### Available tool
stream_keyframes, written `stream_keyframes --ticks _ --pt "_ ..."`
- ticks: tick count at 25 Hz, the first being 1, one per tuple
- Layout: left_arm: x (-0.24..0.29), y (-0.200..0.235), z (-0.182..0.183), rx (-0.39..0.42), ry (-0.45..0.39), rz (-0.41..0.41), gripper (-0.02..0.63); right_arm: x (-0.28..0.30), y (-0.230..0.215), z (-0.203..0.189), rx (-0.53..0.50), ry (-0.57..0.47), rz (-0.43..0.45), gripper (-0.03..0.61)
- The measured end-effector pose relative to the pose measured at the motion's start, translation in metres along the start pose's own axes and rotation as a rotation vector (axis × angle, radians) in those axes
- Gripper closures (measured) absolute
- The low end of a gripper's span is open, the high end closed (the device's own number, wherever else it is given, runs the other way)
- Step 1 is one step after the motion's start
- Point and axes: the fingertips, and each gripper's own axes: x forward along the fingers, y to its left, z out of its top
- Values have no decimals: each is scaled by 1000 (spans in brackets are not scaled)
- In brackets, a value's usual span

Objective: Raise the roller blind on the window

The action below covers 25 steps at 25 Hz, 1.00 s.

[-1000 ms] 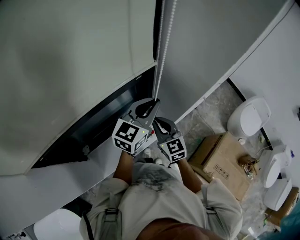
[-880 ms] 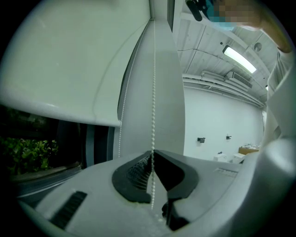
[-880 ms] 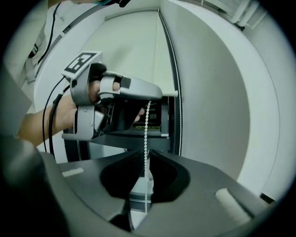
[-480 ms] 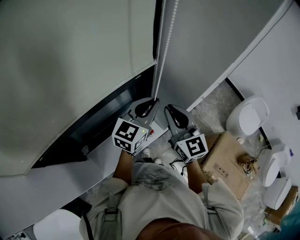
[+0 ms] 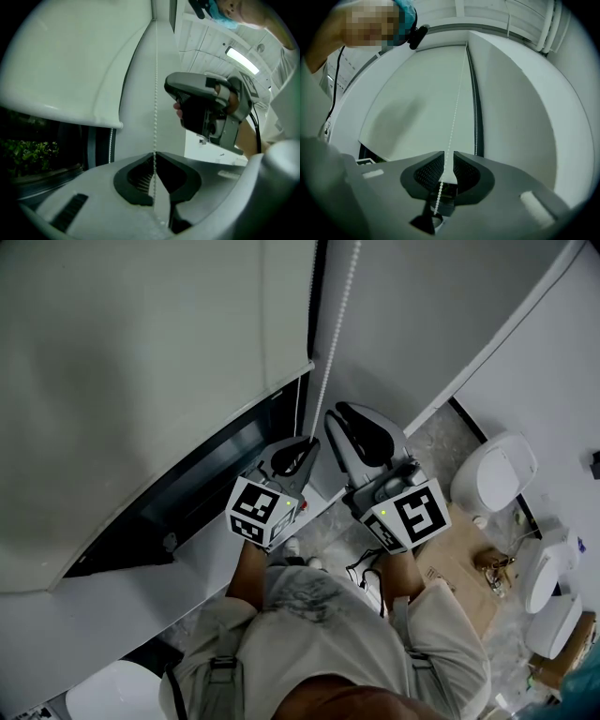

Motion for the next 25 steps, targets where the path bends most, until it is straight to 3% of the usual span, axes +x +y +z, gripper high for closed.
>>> stream_keyframes --ticks 10,13,15,25 --pt "1 0 -1 -2 -1 -1 592 33 -10 41 1 -16 49 483" --pt "4 -1 0 -1 -5 -2 591 38 -12 47 -18 -14 59 530" --pt "5 -3 0 -1 -7 -4 592 39 -12 47 -30 -11 56 563" --pt "6 -2 -20 -24 17 -7 592 31 -14 27 -59 -12 1 568"
